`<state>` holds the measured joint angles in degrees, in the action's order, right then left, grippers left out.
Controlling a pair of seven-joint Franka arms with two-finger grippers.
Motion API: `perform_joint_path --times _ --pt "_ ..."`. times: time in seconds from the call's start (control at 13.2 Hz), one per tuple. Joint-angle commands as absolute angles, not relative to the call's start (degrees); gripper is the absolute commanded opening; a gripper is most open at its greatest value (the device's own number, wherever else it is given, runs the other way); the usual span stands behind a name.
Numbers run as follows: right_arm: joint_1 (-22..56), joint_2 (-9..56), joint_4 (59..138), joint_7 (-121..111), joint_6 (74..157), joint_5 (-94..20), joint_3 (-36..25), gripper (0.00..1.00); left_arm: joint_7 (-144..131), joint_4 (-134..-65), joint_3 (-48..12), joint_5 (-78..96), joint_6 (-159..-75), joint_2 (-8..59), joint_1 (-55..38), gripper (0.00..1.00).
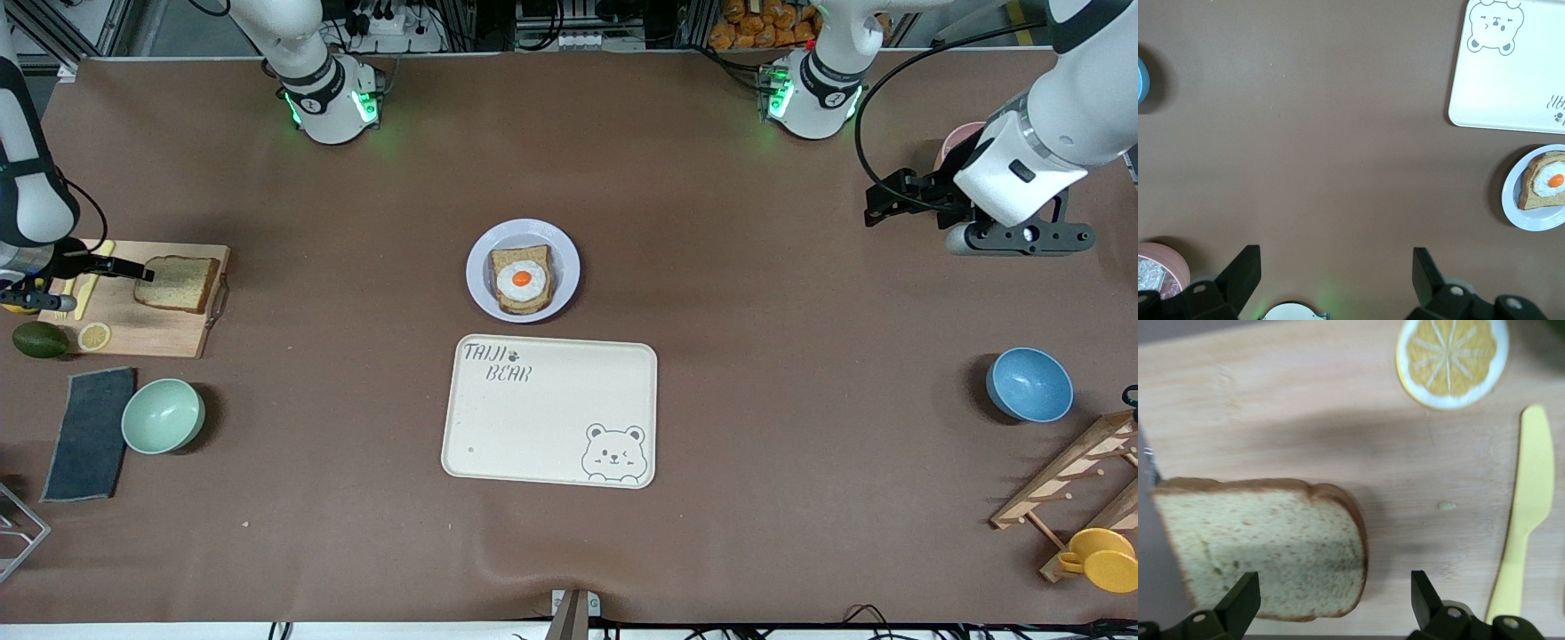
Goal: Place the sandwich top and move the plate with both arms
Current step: 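Reach the right gripper to the bread slice on the cutting board and grasp, then lift the bread slice off the cutting board with the right gripper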
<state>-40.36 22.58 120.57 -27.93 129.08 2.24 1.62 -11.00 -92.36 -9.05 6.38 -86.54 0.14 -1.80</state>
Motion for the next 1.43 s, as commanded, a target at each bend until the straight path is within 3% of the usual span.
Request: perform_joint_path --times 0.0,0.3,0.38,0.45,0.53,0.6,1.36 --pt "-41.9 24.3 119.8 -28.9 129.3 1.7 2.9 1.00 -11.4 -93.3 -9.2 7.5 -85.6 -1.3 -1.8 1.00" --pt "-41.8 24.7 119.7 -28.9 129.3 0.0 2.9 1.00 -10.8 -93.0 -9.1 7.5 -84.8 -2.8 -1.2 1.00" --pt "-41.9 24.7 119.7 -28.9 129.2 -0.7 2.9 0.75 -10.4 -92.9 -8.9 7.5 -84.9 -3.0 -1.2 1.00" --pt "-41.9 24.9 119.7 -28.9 129.1 -1.3 2.9 0.35 -10.4 -92.9 -8.7 7.5 -84.8 -3.3 -1.2 1.00" --pt "-42.0 25.0 119.7 -28.9 129.1 -1.3 2.9 0.07 -10.5 -92.9 -8.6 7.5 -84.8 -3.6 -1.2 1.00" --pt "-42.2 25.0 119.7 -28.9 128.9 -1.4 2.9 0.00 -10.5 -92.9 -8.4 7.5 -84.8 -3.8 -1.1 1.00" --pt "-42.3 24.5 118.0 -30.3 127.7 -1.4 3.0 0.00 -10.6 -93.3 -8.5 7.3 -84.8 -3.5 -0.5 1.00"
